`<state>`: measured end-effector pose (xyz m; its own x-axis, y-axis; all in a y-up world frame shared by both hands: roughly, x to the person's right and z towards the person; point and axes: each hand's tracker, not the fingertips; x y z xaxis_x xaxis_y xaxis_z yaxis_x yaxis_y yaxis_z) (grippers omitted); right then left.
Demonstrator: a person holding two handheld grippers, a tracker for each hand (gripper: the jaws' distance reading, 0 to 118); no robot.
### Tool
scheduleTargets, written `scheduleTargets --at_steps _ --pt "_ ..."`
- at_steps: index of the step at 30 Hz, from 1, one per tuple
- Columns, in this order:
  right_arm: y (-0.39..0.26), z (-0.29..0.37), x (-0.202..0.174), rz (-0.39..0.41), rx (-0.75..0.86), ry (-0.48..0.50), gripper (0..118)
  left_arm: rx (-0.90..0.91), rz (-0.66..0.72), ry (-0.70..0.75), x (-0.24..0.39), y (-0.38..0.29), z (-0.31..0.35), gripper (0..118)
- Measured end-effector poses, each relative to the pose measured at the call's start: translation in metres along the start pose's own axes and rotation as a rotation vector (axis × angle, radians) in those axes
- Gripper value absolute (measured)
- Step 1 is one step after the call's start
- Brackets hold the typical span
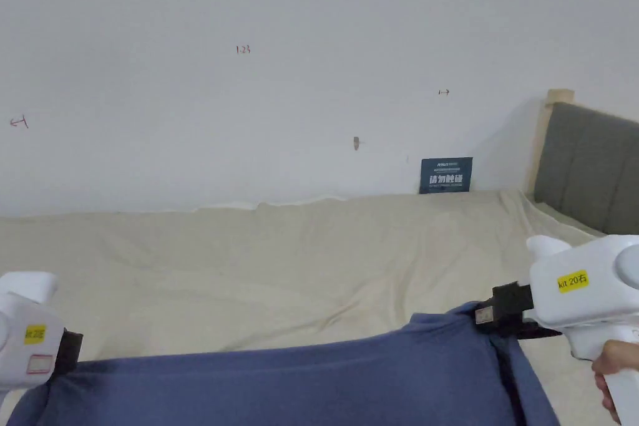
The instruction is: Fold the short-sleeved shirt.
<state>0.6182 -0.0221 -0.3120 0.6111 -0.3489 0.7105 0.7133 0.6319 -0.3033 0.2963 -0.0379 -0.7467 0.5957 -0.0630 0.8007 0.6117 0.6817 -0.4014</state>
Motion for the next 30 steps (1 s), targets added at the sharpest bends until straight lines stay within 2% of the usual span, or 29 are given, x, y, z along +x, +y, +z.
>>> scheduleTargets --at_steps 7,9,12,16,18,21,25,28,30 --pt "0.035 0.081 -0.038 0.07 0.135 0.016 0 0.232 0.059 0.036 -0.007 0.031 0.1 5" --pt "0.051 0.105 -0.047 0.09 0.194 0.023 0 0.26 0.035 0.045 -0.006 0.042 0.127 4" --pt "0.075 0.142 -0.062 0.067 0.253 0.046 0 0.335 0.022 0.052 -0.005 0.058 0.165 4" --pt "0.1 0.183 -0.082 0.125 0.325 0.01 0 0.428 0.027 0.073 -0.003 0.08 0.213 4" --pt "0.107 0.2 -0.09 0.129 0.35 0.014 0 0.46 -0.013 0.096 0.001 0.089 0.233 3" --pt "0.115 0.223 -0.105 0.181 0.387 0.001 0 0.503 -0.004 0.115 0.0 0.102 0.256 3" --pt "0.134 0.241 -0.106 0.133 0.415 0.029 0 0.556 0.095 0.041 -0.015 0.118 0.276 3" --pt "0.149 0.247 -0.109 0.132 0.415 0.044 0 0.572 0.098 0.07 -0.02 0.13 0.283 3" --pt "0.154 0.251 -0.117 0.16 0.426 0.027 0 0.569 0.1 0.068 -0.023 0.14 0.284 3"
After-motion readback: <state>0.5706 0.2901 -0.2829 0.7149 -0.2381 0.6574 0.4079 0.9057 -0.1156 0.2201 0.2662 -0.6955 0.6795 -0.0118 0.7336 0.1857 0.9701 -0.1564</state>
